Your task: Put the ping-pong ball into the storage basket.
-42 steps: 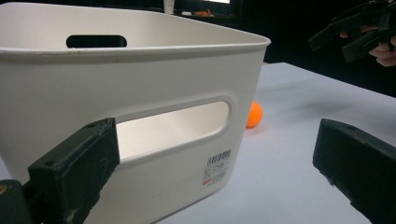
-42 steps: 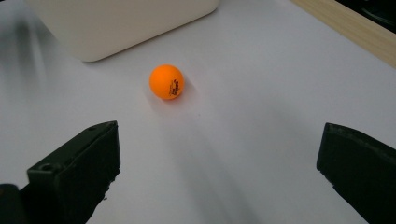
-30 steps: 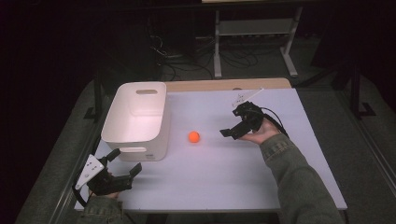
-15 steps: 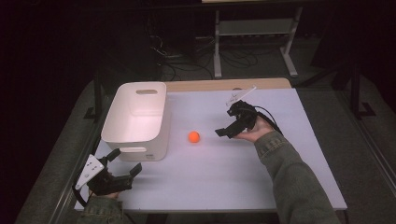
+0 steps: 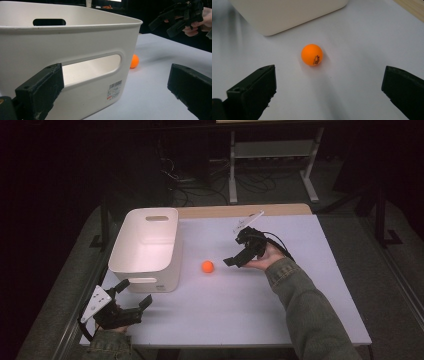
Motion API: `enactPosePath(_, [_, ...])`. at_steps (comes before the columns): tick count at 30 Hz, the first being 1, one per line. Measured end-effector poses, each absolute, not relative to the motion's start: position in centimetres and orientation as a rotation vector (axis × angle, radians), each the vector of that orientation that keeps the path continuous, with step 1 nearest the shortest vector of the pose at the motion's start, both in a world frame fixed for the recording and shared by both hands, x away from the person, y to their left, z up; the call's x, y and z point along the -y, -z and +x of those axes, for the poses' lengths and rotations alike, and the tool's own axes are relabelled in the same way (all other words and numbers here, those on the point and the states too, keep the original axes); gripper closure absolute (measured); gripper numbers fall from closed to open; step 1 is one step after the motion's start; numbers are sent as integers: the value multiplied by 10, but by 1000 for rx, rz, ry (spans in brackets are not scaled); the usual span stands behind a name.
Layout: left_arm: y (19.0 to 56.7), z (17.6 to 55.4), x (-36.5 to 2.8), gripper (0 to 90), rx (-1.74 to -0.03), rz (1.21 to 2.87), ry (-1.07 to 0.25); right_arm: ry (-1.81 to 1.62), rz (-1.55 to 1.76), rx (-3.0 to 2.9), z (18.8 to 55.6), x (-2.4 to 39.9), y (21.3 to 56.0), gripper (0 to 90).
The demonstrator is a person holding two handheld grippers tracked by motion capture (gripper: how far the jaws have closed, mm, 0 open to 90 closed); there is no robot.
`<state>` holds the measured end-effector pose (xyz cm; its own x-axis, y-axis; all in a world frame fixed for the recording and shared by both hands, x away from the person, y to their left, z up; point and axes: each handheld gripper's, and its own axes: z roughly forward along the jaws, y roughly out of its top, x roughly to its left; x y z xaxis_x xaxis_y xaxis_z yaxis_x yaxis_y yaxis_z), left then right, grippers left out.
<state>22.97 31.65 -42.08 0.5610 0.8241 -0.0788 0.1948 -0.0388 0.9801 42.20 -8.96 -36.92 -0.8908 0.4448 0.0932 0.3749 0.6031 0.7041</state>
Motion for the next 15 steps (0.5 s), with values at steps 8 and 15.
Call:
enactPosePath(8, [421, 230, -316, 0, -893, 1560, -632, -1152, 678, -2748, 424, 82, 373, 0])
enactPosePath(15, [421, 230, -316, 0, -893, 1560, -632, -1136, 663, -2764, 426, 73, 376, 0])
